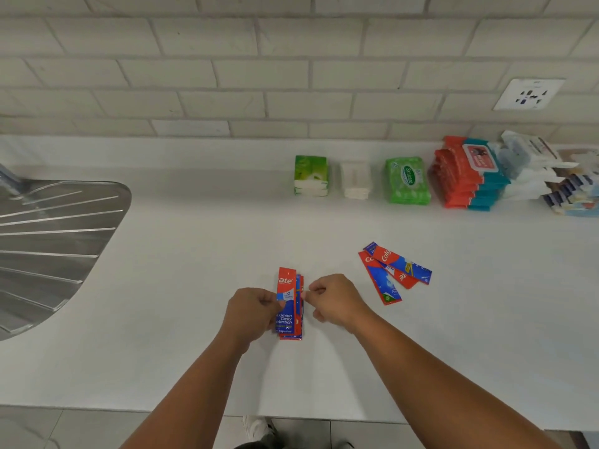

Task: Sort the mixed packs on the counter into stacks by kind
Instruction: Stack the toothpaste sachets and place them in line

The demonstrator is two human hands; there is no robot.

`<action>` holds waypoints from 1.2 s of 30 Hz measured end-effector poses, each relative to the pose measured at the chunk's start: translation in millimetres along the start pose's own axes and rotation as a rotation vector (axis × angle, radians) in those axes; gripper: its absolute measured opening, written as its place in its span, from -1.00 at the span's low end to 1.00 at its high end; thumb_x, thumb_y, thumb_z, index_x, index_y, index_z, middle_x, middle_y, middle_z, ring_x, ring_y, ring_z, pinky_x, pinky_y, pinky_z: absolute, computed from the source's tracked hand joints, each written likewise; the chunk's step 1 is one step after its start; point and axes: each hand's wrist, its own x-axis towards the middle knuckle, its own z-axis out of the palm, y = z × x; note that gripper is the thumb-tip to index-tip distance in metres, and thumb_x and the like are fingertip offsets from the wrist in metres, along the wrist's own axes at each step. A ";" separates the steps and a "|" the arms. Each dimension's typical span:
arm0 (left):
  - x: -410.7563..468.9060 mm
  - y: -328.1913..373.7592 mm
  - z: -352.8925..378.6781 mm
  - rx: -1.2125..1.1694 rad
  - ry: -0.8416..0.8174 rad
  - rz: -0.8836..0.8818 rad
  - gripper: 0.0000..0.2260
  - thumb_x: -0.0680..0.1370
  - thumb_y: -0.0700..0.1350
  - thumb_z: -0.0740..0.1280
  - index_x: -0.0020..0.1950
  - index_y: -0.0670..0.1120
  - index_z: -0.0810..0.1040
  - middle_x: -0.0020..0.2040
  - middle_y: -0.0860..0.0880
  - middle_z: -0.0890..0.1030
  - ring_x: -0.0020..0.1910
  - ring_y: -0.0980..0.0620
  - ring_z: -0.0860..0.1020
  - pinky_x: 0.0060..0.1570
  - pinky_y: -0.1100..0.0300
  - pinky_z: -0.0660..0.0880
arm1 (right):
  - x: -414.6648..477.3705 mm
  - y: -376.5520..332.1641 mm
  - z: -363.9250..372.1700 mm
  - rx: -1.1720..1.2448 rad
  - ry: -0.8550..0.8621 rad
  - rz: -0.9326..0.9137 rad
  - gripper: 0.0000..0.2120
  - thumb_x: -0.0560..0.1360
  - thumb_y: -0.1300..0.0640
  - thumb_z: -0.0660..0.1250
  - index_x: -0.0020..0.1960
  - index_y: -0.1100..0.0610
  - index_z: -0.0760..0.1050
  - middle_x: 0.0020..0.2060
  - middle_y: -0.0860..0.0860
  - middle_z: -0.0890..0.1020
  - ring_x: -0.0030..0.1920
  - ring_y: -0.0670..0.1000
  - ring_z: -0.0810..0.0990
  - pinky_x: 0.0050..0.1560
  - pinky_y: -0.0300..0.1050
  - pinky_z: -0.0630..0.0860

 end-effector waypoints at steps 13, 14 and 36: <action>2.1 -7.0 10.6 0.112 0.018 0.089 -0.72 0.50 -0.01 0.52 0.11 -0.12 0.65 -0.09 -0.07 0.73 -0.16 -0.04 0.71 -0.06 0.03 0.67 | -3.7 -1.8 25.7 -0.039 0.012 0.050 -0.61 0.49 0.06 0.48 0.25 0.23 0.59 0.07 0.19 0.69 -0.04 0.15 0.71 0.06 0.10 0.65; 2.2 -6.9 11.1 0.136 0.016 0.097 -0.69 0.50 0.00 0.51 0.15 -0.13 0.64 -0.05 -0.09 0.73 -0.15 -0.04 0.71 -0.04 0.03 0.67 | -3.5 -1.4 26.1 -0.048 0.013 0.057 -0.59 0.49 0.05 0.48 0.26 0.22 0.58 0.08 0.19 0.69 -0.03 0.14 0.71 0.07 0.10 0.65; -4.9 -66.6 27.0 0.558 0.259 0.923 -0.40 0.54 0.31 0.23 0.42 -0.06 0.52 0.35 -0.07 0.58 0.29 -0.09 0.52 0.24 -0.02 0.53 | -37.8 46.0 45.0 -0.524 -0.047 -0.397 -0.43 0.68 -0.02 0.07 0.62 0.01 -0.05 0.59 -0.05 0.12 0.60 -0.04 -0.11 0.59 0.00 -0.18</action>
